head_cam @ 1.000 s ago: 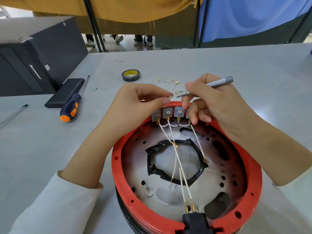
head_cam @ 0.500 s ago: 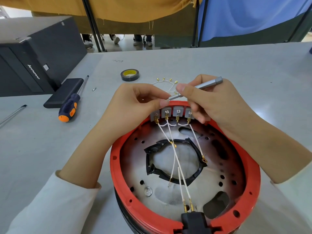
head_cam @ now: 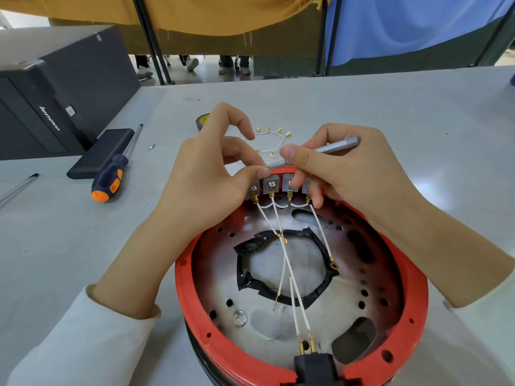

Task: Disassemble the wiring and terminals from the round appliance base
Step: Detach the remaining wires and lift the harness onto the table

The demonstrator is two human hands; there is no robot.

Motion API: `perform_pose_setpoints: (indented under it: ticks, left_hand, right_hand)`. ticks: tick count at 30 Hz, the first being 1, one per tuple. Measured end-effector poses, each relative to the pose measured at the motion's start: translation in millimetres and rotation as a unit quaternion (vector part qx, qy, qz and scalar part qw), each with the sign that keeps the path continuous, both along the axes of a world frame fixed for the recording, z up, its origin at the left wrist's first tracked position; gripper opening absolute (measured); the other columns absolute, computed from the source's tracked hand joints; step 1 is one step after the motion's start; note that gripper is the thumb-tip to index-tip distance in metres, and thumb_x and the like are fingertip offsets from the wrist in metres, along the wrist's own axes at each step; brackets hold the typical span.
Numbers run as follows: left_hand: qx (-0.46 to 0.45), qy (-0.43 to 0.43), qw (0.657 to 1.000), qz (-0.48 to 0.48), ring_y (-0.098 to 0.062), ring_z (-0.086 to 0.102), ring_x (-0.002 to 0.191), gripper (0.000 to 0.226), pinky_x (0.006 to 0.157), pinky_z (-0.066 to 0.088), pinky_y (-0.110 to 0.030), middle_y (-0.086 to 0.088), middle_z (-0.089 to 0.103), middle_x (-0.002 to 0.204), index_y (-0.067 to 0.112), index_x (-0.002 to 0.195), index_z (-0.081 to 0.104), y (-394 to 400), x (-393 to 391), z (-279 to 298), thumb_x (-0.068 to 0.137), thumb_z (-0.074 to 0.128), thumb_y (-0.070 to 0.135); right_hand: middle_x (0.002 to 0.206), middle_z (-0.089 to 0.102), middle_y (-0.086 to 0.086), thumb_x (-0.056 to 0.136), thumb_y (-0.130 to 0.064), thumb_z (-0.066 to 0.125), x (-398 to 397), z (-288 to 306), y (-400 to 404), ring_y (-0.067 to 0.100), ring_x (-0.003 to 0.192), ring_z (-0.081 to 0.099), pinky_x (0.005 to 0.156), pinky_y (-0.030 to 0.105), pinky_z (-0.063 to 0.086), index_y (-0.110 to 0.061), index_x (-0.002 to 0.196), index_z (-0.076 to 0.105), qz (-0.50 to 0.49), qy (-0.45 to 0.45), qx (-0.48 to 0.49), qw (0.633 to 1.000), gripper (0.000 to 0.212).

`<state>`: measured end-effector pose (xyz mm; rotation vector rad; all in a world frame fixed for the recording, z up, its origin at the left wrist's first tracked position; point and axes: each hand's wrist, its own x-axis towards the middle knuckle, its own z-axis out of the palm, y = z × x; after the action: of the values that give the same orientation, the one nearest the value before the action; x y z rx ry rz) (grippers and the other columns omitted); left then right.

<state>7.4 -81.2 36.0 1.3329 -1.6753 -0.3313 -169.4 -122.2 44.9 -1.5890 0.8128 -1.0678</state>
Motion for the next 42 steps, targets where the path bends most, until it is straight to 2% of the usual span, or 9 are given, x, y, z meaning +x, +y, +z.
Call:
perform_pose_setpoints:
  ticks: [3,8,14,20,25,29,34,38,42]
  left_hand:
    - [0.001,-0.022,1.000,0.002,-0.003,0.066,0.078,0.045,0.086,0.048,-0.015,0.018,0.069,0.071,0.038,0.091,0.042,-1.1,-1.1,-0.6,0.076,0.072,0.009]
    - [0.009,-0.082,0.996,0.019,0.005,0.063,0.081,0.021,0.082,0.045,-0.008,0.018,0.069,0.077,0.029,0.088,0.071,-0.6,-3.7,0.1,0.079,0.071,0.010]
    - [0.049,-0.048,0.998,0.011,0.001,0.064,0.078,0.030,0.078,0.048,-0.013,0.015,0.070,0.081,0.040,0.076,0.066,1.3,-4.2,4.2,0.081,0.070,0.010]
    - [0.074,-0.028,0.997,0.020,0.004,0.062,0.070,0.031,0.067,0.041,-0.004,0.019,0.069,0.074,0.039,0.072,0.067,1.6,-4.5,5.6,0.081,0.070,0.009]
    - [0.066,-0.035,0.997,0.033,0.002,0.063,0.070,0.031,0.072,0.049,-0.017,0.023,0.067,0.073,0.041,0.069,0.066,2.1,-5.8,4.4,0.079,0.072,0.012]
    - [0.069,-0.030,0.997,0.028,0.001,0.063,0.069,0.027,0.072,0.049,-0.016,0.020,0.068,0.072,0.037,0.071,0.067,1.9,-4.9,5.0,0.080,0.071,0.012]
    - [0.094,-0.013,0.995,0.011,-0.002,0.065,0.072,0.024,0.072,0.048,-0.013,0.011,0.071,0.073,0.033,0.073,0.069,1.2,-2.8,5.6,0.083,0.069,0.011]
    - [0.084,0.037,0.996,0.005,-0.016,0.067,0.077,0.024,0.081,0.053,-0.035,0.006,0.072,0.076,0.034,0.074,0.070,1.6,-3.3,6.3,0.083,0.069,0.011]
    - [0.079,0.040,0.996,-0.001,-0.012,0.068,0.078,0.025,0.083,0.054,-0.035,0.009,0.072,0.077,0.035,0.075,0.070,1.2,-2.9,5.9,0.082,0.070,0.011]
  right_hand:
    - [0.059,0.069,0.006,0.084,-0.021,0.073,0.3,-1.0,0.9,0.013,0.032,0.048,0.037,0.011,0.033,-0.009,0.068,0.057,-0.012,0.009,-0.025,1.000,0.025]
    - [0.055,0.065,0.004,0.084,-0.016,0.071,-0.8,-0.6,-1.8,0.011,0.034,0.047,0.037,0.011,0.033,-0.011,0.067,0.058,-0.012,0.012,0.003,1.000,0.022]
    - [0.053,0.060,0.006,0.086,-0.011,0.068,-0.5,1.3,-1.9,0.016,0.035,0.047,0.034,0.012,0.031,-0.011,0.064,0.055,0.003,-0.020,0.044,0.999,0.025]
    - [0.054,0.059,0.005,0.083,-0.010,0.070,-2.1,0.4,-3.6,0.011,0.037,0.046,0.036,0.013,0.032,-0.008,0.070,0.061,0.022,-0.017,0.055,0.998,0.016]
    - [0.052,0.058,0.005,0.083,-0.013,0.071,-0.5,-2.2,-2.5,0.012,0.035,0.044,0.035,0.014,0.031,-0.011,0.066,0.059,0.000,-0.020,0.032,0.999,0.022]
    - [0.052,0.061,0.004,0.087,-0.016,0.068,1.3,-0.9,-0.6,0.016,0.038,0.055,0.034,0.017,0.034,-0.010,0.067,0.053,0.006,-0.022,0.020,1.000,0.025]
    - [0.050,0.053,-0.003,0.090,-0.010,0.062,-0.7,-0.7,-3.7,0.028,0.077,0.072,0.053,0.026,0.057,-0.010,0.071,0.052,0.016,-0.071,0.051,0.996,0.021]
    - [0.053,0.056,0.001,0.086,-0.010,0.065,-2.9,-1.8,-4.3,0.017,0.071,0.071,0.064,0.027,0.058,-0.009,0.069,0.056,0.050,-0.089,0.085,0.991,0.019]
    - [0.052,0.057,0.001,0.085,-0.009,0.065,-2.7,-3.9,-5.4,0.017,0.067,0.071,0.066,0.027,0.058,-0.008,0.071,0.057,0.057,-0.091,0.086,0.990,0.016]
